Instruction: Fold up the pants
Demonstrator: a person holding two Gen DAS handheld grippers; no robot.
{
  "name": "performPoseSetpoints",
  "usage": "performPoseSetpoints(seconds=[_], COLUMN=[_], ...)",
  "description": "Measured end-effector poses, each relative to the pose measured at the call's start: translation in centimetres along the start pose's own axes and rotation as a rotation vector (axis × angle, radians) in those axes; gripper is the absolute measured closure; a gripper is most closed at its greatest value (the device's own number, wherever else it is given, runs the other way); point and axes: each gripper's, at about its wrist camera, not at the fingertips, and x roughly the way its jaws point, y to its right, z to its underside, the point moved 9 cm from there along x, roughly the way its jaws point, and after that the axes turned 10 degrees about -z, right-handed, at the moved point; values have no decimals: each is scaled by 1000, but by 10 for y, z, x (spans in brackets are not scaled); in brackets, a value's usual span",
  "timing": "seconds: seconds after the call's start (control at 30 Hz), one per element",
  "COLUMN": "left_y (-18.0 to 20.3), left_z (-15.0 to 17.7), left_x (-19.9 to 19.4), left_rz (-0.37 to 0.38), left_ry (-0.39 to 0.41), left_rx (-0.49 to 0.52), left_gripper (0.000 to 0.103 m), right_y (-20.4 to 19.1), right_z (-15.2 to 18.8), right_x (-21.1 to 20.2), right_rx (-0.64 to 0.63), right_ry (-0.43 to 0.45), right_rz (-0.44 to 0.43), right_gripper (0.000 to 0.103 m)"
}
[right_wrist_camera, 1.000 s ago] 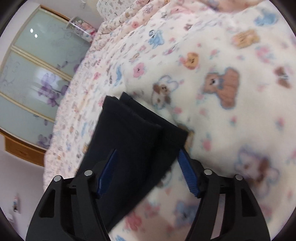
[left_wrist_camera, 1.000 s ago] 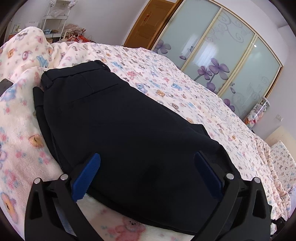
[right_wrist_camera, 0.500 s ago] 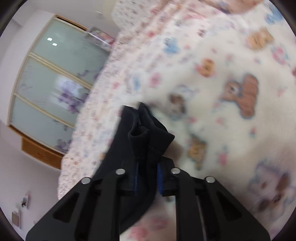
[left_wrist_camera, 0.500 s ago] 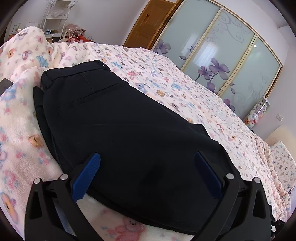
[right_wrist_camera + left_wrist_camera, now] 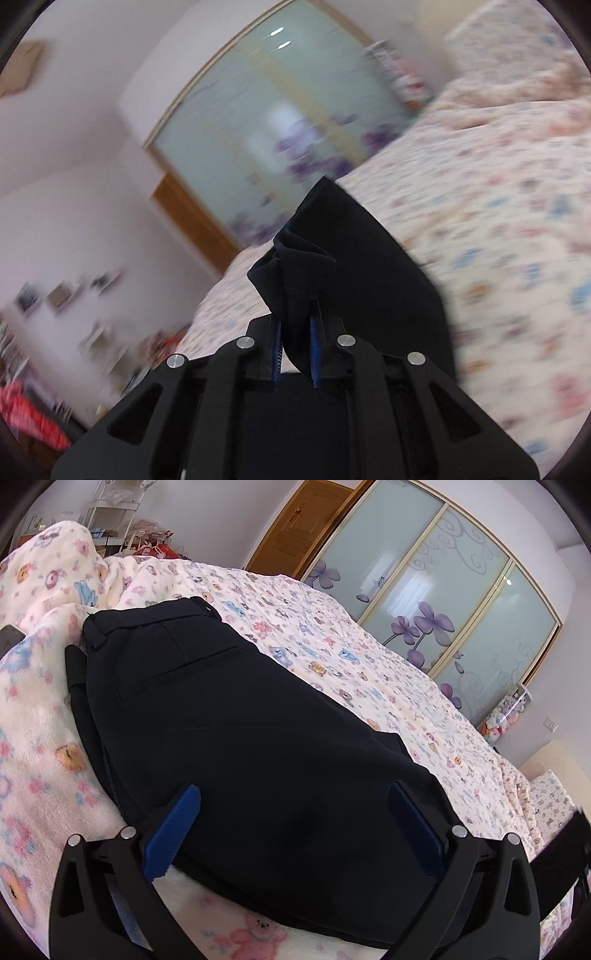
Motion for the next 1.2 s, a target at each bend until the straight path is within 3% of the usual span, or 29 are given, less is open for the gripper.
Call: performPoseSetpoints(seconds=[0.1,0.23,0.3,0.47,0.53,0.6,0.63,0.67,0.7,0.87,0.9,1.07,1.2], left_y=[-1,-1,-2,-3,-3,-2,-2,-2,-3,-6,-6,-7,-9], left_z=[-1,-1,0,-1,0,0,0,0,-1,-3,-3,-4,-7], left_x=[0,0,0,-1,-1,0,-1,-1,-1,-2,-2,-5,-6], left_rz=[11,14,19,37,34,31,33,37,42,64,65,84,114], left_ry=[-3,-2,-3,-9,-11,-13,-14,-15,-17,-23,-24,-27,-38], left_rx=[-12,-8,-8,-18,-16,-10,-11,-14,-20,-51,-52,-77,-115], left_gripper=[2,2,2,2,2,2,2,2,2,2,2,2,2], right_y=[-37,-55,-58,-62,-60,-56,-61,-69,-74,-107,-109,-103,-97], right_z=[48,152,188,222,250,264,268,272,274,264,265,280,299], right_x=[58,125,138,148,155,153,148,141,137,121,124,144,155], right_rx=[-28,-115,-128,-202,-288,-359,-388,-408,-418,-618,-624,-643,-643], right_ry=[-144,-418,-497,-568,-707,-787,-795,-810,-819,-694,-695,-741,-806], right_rz=[-77,-50,-38,3,74,113,102,79,64,39,41,57,71], right_gripper=[91,91,91,87,83,72,44,9,5,23,25,51,53])
